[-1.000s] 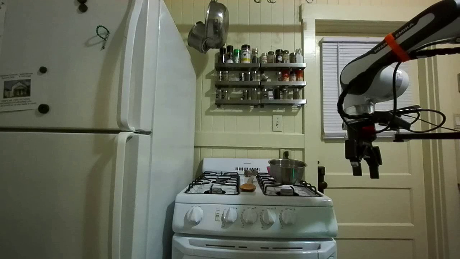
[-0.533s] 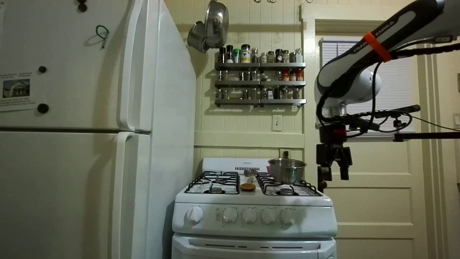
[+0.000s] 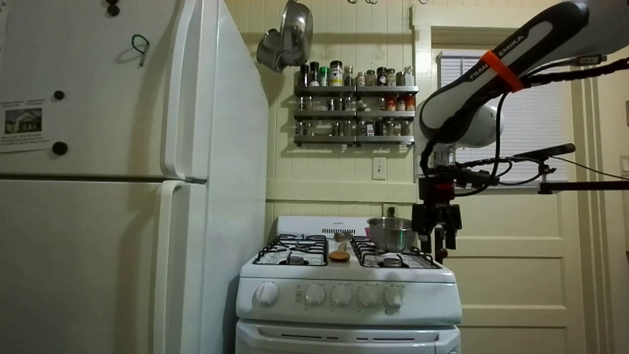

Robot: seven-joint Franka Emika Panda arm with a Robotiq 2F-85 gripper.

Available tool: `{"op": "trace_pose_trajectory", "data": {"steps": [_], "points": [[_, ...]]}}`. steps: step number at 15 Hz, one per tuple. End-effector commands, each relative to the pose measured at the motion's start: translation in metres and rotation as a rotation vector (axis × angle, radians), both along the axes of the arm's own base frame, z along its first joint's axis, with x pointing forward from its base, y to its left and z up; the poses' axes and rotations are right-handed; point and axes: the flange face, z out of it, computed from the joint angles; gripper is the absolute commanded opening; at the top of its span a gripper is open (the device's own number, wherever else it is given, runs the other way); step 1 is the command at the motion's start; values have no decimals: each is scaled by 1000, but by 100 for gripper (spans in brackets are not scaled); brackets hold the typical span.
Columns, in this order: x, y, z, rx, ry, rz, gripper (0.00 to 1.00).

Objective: Turn the second right switch on the stove to the right

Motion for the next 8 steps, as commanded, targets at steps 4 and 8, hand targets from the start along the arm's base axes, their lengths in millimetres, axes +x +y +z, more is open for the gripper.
{"op": "trace_pose_trajectory", "data": {"steps": [4, 8], "points": [[27, 20, -9, -29, -30, 24, 100], [60, 42, -20, -75, -63, 18, 100]]}}
